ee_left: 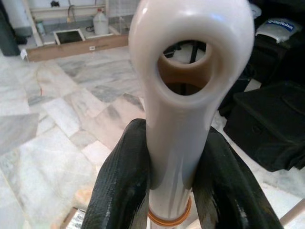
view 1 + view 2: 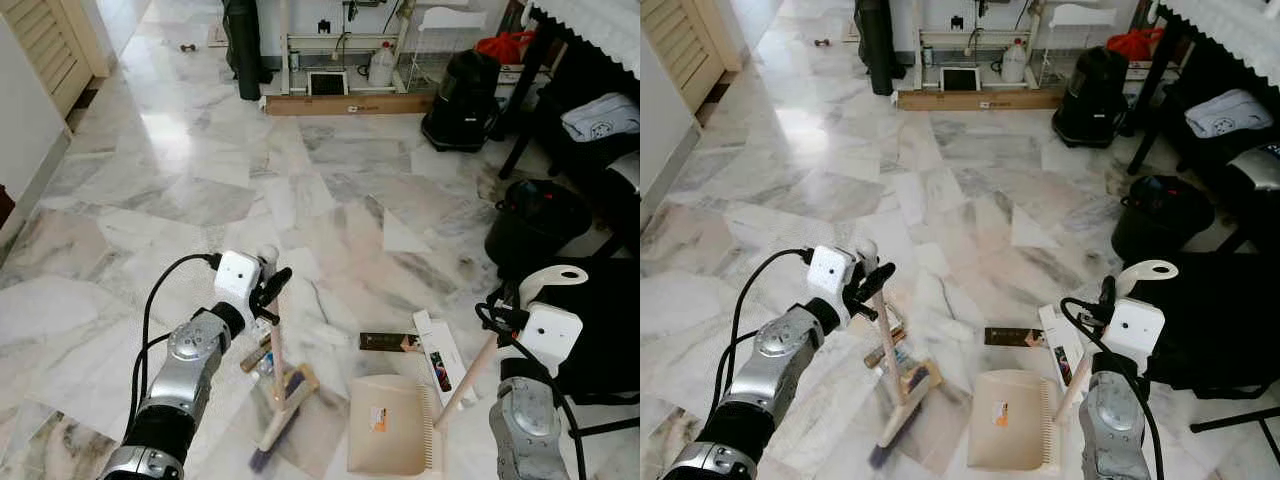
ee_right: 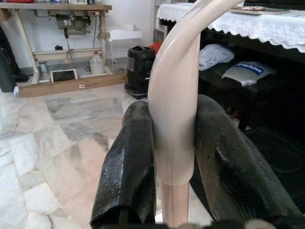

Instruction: Sweep floor

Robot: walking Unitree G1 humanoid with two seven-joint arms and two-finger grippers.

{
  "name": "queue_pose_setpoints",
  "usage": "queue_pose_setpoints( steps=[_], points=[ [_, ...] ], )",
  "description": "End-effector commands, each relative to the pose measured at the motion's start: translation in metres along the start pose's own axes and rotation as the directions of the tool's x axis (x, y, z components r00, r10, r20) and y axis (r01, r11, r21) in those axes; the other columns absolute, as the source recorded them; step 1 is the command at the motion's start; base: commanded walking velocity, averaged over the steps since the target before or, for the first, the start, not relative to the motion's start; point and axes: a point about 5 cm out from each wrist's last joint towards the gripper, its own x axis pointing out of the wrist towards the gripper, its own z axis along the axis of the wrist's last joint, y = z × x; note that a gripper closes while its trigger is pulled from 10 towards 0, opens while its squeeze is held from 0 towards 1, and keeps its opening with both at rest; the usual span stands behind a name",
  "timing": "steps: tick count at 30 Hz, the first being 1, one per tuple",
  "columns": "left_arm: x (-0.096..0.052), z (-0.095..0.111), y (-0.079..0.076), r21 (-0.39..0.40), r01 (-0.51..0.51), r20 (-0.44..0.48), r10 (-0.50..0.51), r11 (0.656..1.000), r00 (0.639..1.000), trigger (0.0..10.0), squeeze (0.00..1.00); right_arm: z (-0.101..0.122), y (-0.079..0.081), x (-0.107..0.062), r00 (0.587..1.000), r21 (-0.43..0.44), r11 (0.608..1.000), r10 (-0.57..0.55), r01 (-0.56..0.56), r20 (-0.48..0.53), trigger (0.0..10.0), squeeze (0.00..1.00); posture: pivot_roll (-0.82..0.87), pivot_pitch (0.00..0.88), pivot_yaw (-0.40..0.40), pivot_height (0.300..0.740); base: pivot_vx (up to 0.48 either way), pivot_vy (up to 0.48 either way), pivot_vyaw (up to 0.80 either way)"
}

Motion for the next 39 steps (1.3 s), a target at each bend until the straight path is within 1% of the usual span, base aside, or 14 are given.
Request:
queue_pose_setpoints(
  steps=[1,3,5,7,10,19,24,27,29,30,33,39],
  points=[
    [0.003,0.0,-0.005,-0.059,0.028,0.003,-0.028,0.998,1.0,10.0,0.0,0.007,-0.002,0.004,0.999,0.003,1.0,-0.005,0.005,0.039,10.0,0.0,0.05,0.128,-0.037,0.74,0.0,0.0,0.0],
    [0.004,0.003,-0.006,-0.098,0.027,0.017,-0.026,0.995,1.0,10.0,0.0,0.007,-0.002,0.005,0.999,0.003,1.0,-0.005,0.005,0.041,10.0,0.0,0.05,0.129,-0.038,0.74,0.0,0.0,0.0],
    [0.004,0.005,-0.006,-0.092,0.029,0.017,-0.027,0.995,0.999,10.0,0.0,0.007,-0.002,0.005,0.999,0.002,1.0,-0.006,0.005,0.042,10.0,0.0,0.05,0.132,-0.04,0.74,0.0,0.0,0.0],
    [0.004,0.006,-0.006,-0.065,0.04,0.012,-0.04,0.997,0.999,10.0,0.0,0.007,-0.002,0.005,0.999,0.001,1.0,-0.004,0.004,0.041,10.0,0.0,0.05,0.133,-0.042,0.74,0.0,0.0,0.0],
    [0.003,0.01,-0.004,-0.09,0.039,0.018,-0.038,0.995,0.999,10.0,0.0,0.008,-0.002,0.006,0.999,0.0,1.0,-0.004,0.004,0.042,10.0,0.0,0.05,0.138,-0.042,0.74,0.0,0.0,0.0],
    [0.002,0.016,-0.001,-0.055,0.027,0.027,-0.026,0.998,0.999,10.0,0.0,0.008,-0.002,0.006,0.999,-0.003,1.0,-0.002,0.003,0.042,10.0,0.0,0.05,0.141,-0.042,0.74,0.0,0.0,0.0],
    [0.003,0.026,-0.003,-0.059,0.048,0.056,-0.044,0.997,0.997,10.0,0.0,0.006,-0.006,0.004,0.999,-0.012,1.0,-0.011,0.012,0.039,10.0,0.0,0.05,0.138,-0.041,0.74,0.0,0.0,0.0],
    [0.004,0.044,0.0,-0.074,0.039,0.115,-0.03,0.996,0.993,10.0,0.0,0.002,-0.008,0.002,1.0,-0.019,1.0,-0.016,0.016,0.025,10.0,0.0,0.05,0.135,-0.039,0.74,0.0,0.0,0.0],
    [0.004,0.051,0.001,-0.066,0.033,0.133,-0.024,0.997,0.991,10.0,0.0,0.001,-0.006,0.001,1.0,-0.018,1.0,-0.015,0.015,0.022,10.0,0.0,0.05,0.133,-0.036,0.74,0.0,0.0,0.0],
    [0.004,0.051,0.001,-0.066,0.033,0.133,-0.024,0.997,0.991,10.0,0.0,0.001,-0.006,0.001,1.0,-0.018,1.0,-0.015,0.015,0.022,10.0,0.0,0.05,0.133,-0.036,0.74,0.0,0.0,0.0],
    [0.005,0.063,0.001,-0.066,0.039,0.172,-0.027,0.997,0.985,10.0,0.0,0.0,-0.005,0.001,1.0,-0.016,1.0,-0.014,0.014,0.019,10.0,0.0,0.06,0.129,-0.033,0.74,0.0,0.0,0.0],
    [0.005,0.073,0.002,-0.045,0.013,0.201,-0.004,0.999,0.98,10.0,0.0,-0.004,-0.001,-0.001,1.0,-0.014,1.0,-0.011,0.011,0.012,10.0,0.0,0.06,0.129,-0.027,0.74,0.0,0.0,0.0]
  ],
)
